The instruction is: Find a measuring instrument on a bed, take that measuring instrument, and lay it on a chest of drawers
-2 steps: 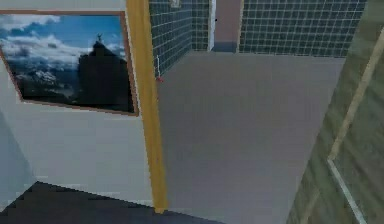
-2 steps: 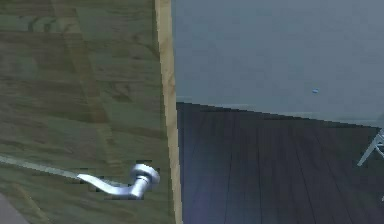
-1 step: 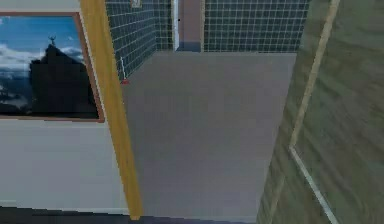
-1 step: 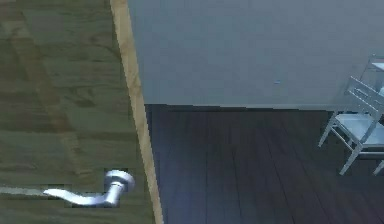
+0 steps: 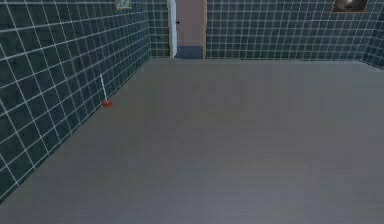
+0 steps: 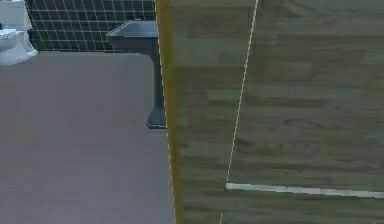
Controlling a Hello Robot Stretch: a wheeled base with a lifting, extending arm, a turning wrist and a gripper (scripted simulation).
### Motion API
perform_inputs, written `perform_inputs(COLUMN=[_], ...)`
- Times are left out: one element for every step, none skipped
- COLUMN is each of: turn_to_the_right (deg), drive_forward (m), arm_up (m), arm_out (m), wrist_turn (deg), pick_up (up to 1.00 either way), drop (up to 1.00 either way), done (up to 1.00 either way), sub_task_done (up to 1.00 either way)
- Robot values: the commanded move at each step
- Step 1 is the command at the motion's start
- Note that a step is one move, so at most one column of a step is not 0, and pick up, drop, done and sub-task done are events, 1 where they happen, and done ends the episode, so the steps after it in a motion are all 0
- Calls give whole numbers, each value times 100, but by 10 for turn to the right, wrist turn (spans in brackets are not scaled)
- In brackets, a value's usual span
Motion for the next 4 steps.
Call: perform_inputs(turn_to_the_right=[0, 0, 0, 0], drive_forward=[100, 100, 100, 100], arm_up=[0, 0, 0, 0], arm_out=[0, 0, 0, 0], wrist_turn=[0, 0, 0, 0], pick_up=[0, 0, 0, 0], drop=[0, 0, 0, 0], done=[0, 0, 0, 0], sub_task_done=[0, 0, 0, 0])
